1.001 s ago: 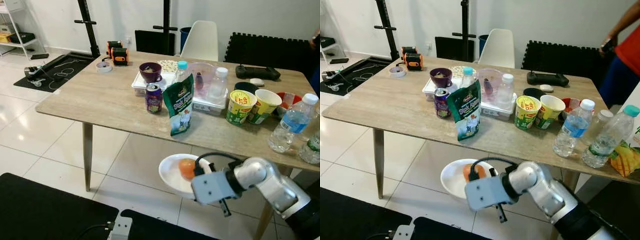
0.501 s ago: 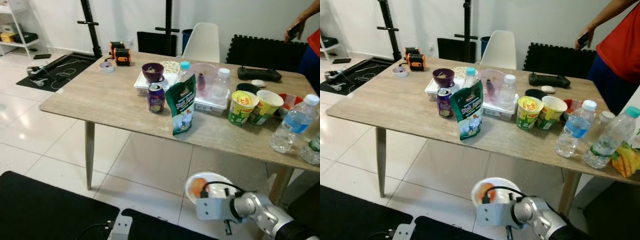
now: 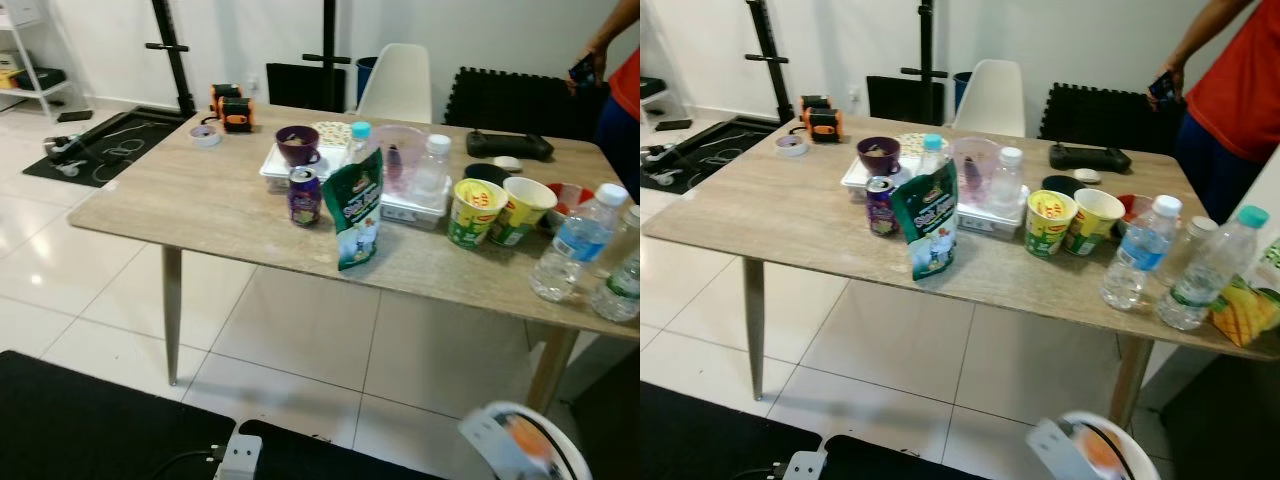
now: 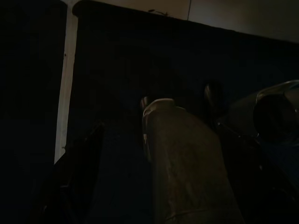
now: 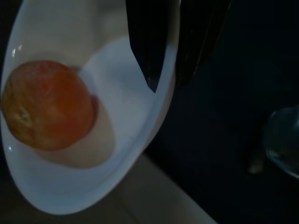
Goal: Restocking fridge
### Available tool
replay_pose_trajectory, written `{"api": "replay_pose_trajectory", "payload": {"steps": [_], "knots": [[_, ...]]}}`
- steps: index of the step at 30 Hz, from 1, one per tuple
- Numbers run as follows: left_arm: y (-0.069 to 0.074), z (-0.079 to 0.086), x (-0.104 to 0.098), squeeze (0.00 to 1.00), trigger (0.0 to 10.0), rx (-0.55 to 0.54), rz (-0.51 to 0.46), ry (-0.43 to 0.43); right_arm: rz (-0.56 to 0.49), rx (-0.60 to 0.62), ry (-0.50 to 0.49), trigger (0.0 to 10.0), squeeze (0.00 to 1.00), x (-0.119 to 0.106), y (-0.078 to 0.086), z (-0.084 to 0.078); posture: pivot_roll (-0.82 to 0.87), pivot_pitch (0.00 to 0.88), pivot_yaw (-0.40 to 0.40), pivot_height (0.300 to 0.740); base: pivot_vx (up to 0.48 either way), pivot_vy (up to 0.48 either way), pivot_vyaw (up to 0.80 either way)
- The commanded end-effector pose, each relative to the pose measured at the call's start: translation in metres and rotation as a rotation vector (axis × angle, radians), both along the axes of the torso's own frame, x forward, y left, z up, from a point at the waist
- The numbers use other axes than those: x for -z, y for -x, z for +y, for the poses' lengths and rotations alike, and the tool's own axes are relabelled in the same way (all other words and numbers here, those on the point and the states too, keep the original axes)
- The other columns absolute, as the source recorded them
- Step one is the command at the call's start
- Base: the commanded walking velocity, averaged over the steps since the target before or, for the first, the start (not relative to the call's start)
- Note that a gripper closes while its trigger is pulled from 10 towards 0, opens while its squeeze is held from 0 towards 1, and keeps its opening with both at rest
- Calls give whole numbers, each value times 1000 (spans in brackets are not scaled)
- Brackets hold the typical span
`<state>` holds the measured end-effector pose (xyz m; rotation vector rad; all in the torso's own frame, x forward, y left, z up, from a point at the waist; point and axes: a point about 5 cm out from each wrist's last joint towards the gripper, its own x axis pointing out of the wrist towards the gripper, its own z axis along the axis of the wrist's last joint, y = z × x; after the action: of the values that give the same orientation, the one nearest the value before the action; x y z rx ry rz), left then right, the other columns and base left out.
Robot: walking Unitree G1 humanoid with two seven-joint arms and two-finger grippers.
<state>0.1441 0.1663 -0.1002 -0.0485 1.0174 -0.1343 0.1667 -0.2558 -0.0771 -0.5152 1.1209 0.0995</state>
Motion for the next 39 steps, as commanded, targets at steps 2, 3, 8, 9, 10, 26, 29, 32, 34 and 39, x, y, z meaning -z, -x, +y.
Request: {"api": "replay_pose_trajectory", "payload": {"steps": [2, 3, 8, 9, 10, 26, 29, 32, 34, 39], "knots": [[3, 3, 1, 0, 10000, -16, 10, -9, -33, 142, 15, 10000, 0, 0, 6, -9, -78, 37, -35, 740, 0, 0, 0], [2, 5, 1, 0, 10000, -21, 7, -15, -47, 222, 3, 10000, 0, 1, 12, -13, -77, 30, -37, 740, 0, 0, 0], [0, 8, 0, 0, 10000, 3, 4, -56, -36, 372, -34, 10000, 0, 8, 27, -13, -81, 22, -35, 740, 0, 0, 0], [0, 9, 0, 0, 10000, 9, 6, -61, -34, 395, -41, 10000, 0, 9, 29, -12, -81, 22, -35, 740, 0, 0, 0], [1, 9, 0, 0, 10000, 7, 9, -61, -31, 415, -41, 10000, 0, 10, 31, -11, -81, 22, -35, 740, 0, 0, 0], [6, 11, 2, 0, 10000, -28, 30, -55, -39, 448, -49, 10000, 0, 10, 29, -9, -74, 14, -42, 740, 0, 0, -689], [8, 11, 3, 0, 10000, -25, 33, -65, -41, 446, -40, 10000, 0, 10, 28, -10, -77, 16, -43, 740, 0, 0, -788], [9, 11, 3, 0, 10000, -25, 33, -66, -43, 446, -36, 10000, 0, 9, 29, -10, -77, 16, -43, 740, 0, 0, -788], [9, 13, 3, 0, 10000, -16, 34, -78, -57, 445, -28, 10000, 0, 8, 26, -12, -90, 22, -40, 740, 0, 0, -800], [11, 26, 2, 0, 10000, -46, 32, -117, -76, 426, -21, 10000, 0, 6, 22, -13, -93, 20, -31, 740, 0, 0, -798]]}}
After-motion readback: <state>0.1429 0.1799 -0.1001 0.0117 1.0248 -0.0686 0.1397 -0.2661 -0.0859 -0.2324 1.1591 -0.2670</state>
